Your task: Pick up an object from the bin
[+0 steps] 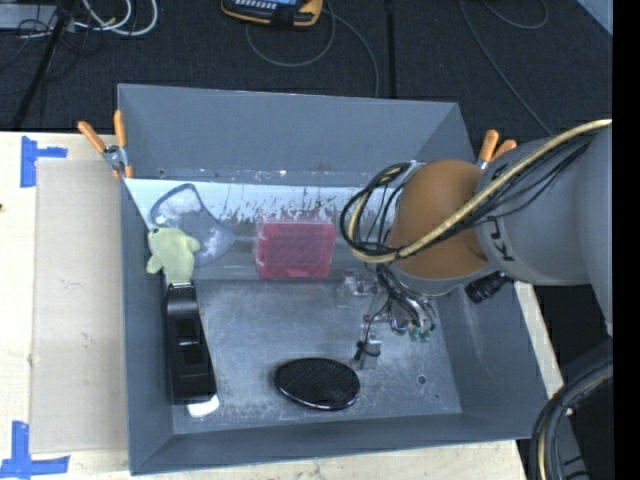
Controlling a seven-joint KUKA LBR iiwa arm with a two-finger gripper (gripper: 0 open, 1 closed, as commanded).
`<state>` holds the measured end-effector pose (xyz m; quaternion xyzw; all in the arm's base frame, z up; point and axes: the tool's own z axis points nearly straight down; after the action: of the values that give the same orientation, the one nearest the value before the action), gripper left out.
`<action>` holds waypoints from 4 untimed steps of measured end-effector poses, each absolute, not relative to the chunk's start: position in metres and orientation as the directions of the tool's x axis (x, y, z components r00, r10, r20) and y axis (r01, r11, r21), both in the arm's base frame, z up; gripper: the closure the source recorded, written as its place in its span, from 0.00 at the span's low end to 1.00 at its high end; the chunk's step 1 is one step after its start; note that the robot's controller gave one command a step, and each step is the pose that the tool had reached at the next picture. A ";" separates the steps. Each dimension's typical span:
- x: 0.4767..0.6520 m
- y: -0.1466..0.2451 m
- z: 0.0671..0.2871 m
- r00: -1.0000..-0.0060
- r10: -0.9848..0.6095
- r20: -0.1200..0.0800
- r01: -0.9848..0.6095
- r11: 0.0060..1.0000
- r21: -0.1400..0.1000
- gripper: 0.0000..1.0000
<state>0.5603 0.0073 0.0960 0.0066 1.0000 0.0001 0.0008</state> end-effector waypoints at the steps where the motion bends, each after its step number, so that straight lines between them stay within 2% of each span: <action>1: 0.545 0.006 0.091 -1.000 -0.001 0.004 -0.001 1.000 0.000 0.00; 2: 0.541 0.026 0.078 -0.989 -0.149 0.007 -0.149 0.989 0.001 0.00; 3: 0.508 0.034 0.076 -0.989 -0.146 0.002 -0.146 0.989 0.001 0.00; 4: 0.490 0.033 0.073 -0.997 -0.075 0.007 -0.075 0.997 0.001 0.00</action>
Offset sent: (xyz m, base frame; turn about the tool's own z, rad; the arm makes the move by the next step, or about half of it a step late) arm 0.0014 0.0330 -0.0260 -0.2399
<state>0.4896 0.0328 0.0730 -0.0374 0.9993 0.0003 -0.0034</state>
